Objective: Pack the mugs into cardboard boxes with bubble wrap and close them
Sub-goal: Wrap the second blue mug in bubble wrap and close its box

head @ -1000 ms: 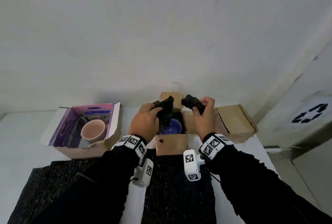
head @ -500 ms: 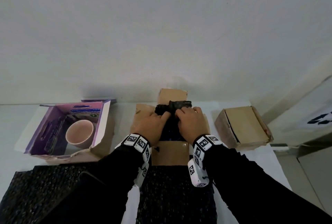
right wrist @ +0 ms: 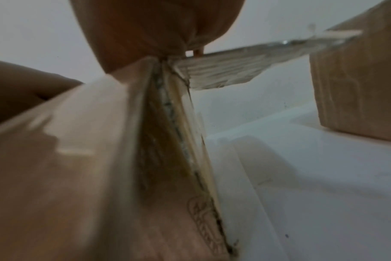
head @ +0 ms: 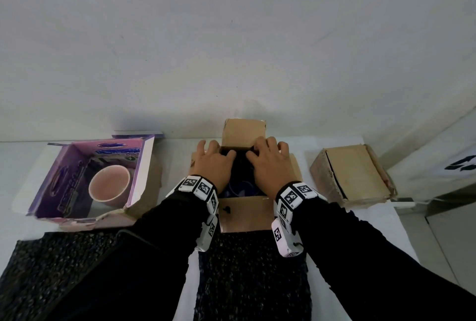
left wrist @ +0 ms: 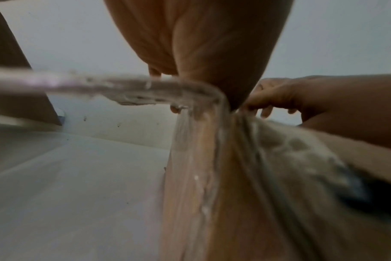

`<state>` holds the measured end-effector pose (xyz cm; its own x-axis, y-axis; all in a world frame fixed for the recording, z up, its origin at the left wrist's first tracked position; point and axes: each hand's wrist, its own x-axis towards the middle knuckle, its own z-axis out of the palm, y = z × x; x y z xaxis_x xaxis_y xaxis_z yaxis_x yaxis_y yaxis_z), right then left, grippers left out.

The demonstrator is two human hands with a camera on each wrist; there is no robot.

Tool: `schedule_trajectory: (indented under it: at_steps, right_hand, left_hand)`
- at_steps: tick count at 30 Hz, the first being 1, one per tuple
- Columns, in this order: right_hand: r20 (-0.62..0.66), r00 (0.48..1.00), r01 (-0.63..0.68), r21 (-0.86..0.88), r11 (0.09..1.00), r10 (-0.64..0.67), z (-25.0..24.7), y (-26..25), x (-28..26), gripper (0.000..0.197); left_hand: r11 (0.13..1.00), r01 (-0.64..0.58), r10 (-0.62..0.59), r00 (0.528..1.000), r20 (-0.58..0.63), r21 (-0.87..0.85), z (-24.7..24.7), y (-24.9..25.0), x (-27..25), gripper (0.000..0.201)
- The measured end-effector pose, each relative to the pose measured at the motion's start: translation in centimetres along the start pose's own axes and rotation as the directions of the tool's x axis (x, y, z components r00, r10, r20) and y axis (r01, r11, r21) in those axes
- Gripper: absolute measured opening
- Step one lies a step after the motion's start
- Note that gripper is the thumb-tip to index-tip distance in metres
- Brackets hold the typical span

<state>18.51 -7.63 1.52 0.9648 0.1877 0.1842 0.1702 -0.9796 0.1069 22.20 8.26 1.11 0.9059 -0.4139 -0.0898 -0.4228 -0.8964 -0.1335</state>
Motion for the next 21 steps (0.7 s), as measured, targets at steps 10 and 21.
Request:
schedule_trajectory:
  at_steps: [10,21]
  right_hand:
    - [-0.038,0.997,-0.065,0.013,0.998,0.066,0.6,0.0,0.1,0.018]
    - [-0.152,0.988,-0.025,-0.016,1.000,0.022,1.2,0.6,0.0,0.017]
  left_hand:
    - [0.998,0.049,-0.055,0.980,-0.193,-0.031,-1.1,0.1,-0.6,0.013]
    - [0.999,-0.006,0.014,0.964,-0.264,0.033,0.3,0.1,-1.5,0.038]
